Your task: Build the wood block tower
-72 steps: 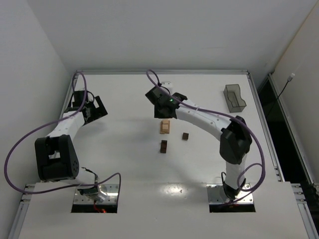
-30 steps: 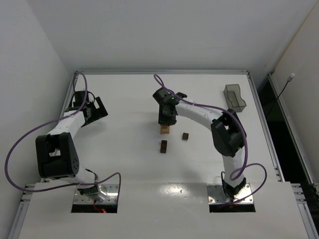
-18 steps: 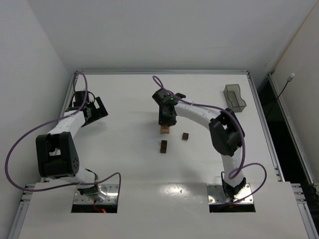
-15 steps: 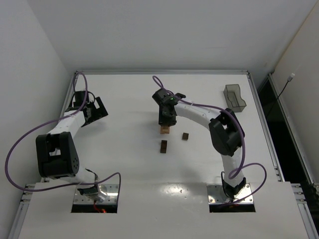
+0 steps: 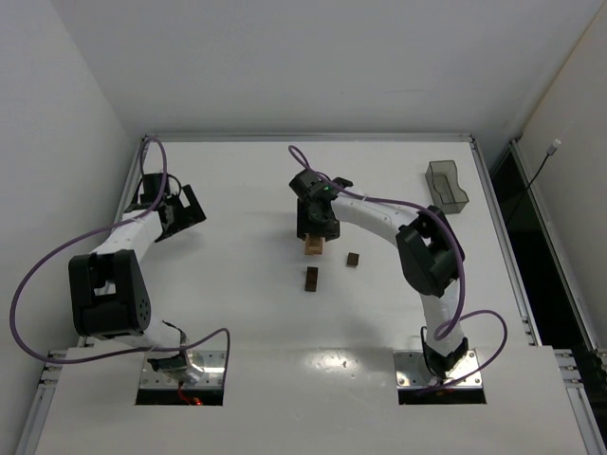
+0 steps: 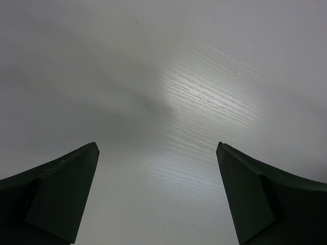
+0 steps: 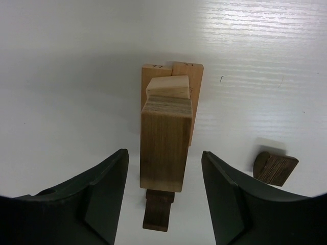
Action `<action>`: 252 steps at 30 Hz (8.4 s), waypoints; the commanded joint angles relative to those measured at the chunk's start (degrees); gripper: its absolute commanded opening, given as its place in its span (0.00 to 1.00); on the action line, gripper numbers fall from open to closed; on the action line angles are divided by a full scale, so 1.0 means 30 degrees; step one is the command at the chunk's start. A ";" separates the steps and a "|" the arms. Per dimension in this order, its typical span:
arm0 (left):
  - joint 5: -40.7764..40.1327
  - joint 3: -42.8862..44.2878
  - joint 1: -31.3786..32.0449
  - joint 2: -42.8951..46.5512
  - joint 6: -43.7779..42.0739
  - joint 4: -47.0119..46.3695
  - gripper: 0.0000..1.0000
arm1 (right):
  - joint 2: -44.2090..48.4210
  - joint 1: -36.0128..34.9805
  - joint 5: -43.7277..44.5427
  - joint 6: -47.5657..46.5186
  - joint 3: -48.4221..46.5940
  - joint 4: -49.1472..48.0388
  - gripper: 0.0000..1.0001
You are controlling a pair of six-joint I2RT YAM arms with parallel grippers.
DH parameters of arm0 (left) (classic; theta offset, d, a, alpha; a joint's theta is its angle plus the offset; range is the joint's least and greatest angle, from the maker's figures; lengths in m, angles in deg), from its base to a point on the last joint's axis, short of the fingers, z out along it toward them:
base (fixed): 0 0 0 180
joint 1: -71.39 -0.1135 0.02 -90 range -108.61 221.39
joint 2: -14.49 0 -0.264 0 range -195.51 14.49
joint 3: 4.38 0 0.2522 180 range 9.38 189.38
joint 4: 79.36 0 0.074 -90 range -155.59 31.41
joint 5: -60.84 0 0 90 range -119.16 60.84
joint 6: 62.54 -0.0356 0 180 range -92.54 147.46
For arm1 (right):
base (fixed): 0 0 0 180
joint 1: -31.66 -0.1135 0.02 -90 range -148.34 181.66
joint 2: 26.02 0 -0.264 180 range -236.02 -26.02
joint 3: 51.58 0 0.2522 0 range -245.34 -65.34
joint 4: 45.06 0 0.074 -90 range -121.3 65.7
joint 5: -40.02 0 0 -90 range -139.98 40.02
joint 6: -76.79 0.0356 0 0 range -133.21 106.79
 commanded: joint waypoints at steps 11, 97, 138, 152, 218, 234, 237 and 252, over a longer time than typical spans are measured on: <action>0.1022 -0.1814 0.1244 0.3977 -0.1632 -0.0606 1.00 | 0.6249 -0.2068 0.2162 -0.7315 0.2367 -0.3433 0.68; 0.5007 -0.0823 2.0408 -0.1760 -1.8806 -0.3743 0.44 | 2.7709 0.6979 0.5622 -2.1212 1.6843 -0.5254 0.77; 0.8309 0.2743 2.0027 -0.0503 -1.1898 -0.0581 0.00 | 2.8699 0.7331 0.4833 -2.0800 1.8337 -0.7157 0.79; 2.5629 0.1293 1.2504 -0.0029 0.8153 -1.3324 0.00 | 3.3654 0.7331 -0.1930 -2.2645 2.0653 -0.9529 0.84; 2.2529 -0.2698 0.3768 0.1170 3.8147 -4.1827 0.00 | 1.1247 0.1032 -1.5150 -1.4122 1.3563 -3.4317 0.65; 2.2529 -0.1643 0.4119 0.1140 3.8499 -4.1827 0.00 | 1.0541 0.0301 -1.5326 -1.3946 1.3183 -3.4317 0.65; 2.2529 -0.1643 0.4119 0.1140 3.8674 -4.1827 0.00 | 1.0366 0.0300 -1.5326 -1.4122 1.3007 -3.4317 0.63; 2.2529 -0.1467 0.4295 0.1316 3.8674 -4.1827 0.00 | 0.9809 0.0124 -1.5150 -1.4122 1.2479 -3.4141 0.40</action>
